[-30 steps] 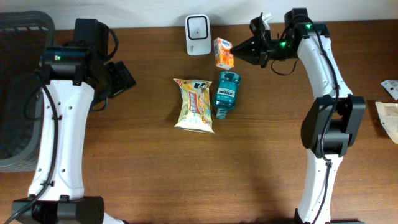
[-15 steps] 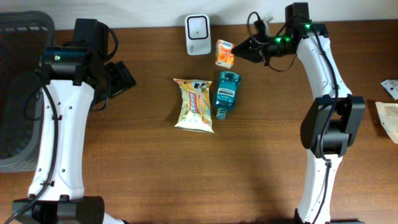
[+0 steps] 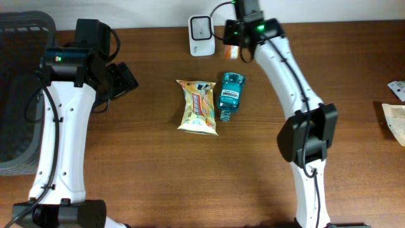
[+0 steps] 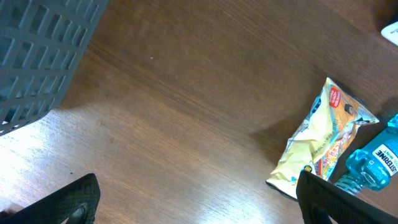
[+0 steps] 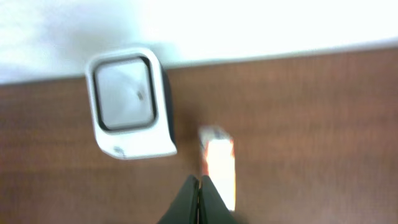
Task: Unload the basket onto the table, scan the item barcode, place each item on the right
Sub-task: 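Lift the Kleenex pack with the right gripper toward the scanner, then hold the Kleenex pack in front of the scanner with the right gripper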
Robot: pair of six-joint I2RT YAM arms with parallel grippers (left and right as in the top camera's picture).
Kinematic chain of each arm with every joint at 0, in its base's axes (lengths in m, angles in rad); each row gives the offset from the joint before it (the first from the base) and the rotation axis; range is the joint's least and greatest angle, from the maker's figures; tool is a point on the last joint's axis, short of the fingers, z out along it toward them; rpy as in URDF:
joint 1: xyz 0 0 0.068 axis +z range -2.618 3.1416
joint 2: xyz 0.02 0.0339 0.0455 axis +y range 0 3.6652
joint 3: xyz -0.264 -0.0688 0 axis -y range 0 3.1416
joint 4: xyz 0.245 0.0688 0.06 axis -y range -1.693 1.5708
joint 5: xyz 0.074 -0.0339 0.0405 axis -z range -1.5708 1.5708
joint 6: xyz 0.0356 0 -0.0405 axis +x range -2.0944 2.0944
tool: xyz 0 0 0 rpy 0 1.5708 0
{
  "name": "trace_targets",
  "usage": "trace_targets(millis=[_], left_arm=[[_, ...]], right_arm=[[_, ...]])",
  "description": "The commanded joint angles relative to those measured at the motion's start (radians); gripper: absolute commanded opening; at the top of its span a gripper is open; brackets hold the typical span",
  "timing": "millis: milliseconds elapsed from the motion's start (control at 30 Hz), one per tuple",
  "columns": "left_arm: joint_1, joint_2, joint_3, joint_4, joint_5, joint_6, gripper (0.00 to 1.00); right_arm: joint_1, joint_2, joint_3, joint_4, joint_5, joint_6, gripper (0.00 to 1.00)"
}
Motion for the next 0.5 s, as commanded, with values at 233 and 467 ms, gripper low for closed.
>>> trace_targets(millis=[233, 467], left_arm=[[0.0, -0.005, 0.002, -0.001, 0.0, -0.01, 0.99], [0.0, -0.005, 0.002, -0.001, 0.0, -0.01, 0.99]], right_arm=[[0.026, -0.011, 0.02, 0.146, 0.178, -0.103, 0.07], [-0.088, 0.013, 0.019, 0.056, 0.04, -0.078, 0.64]])
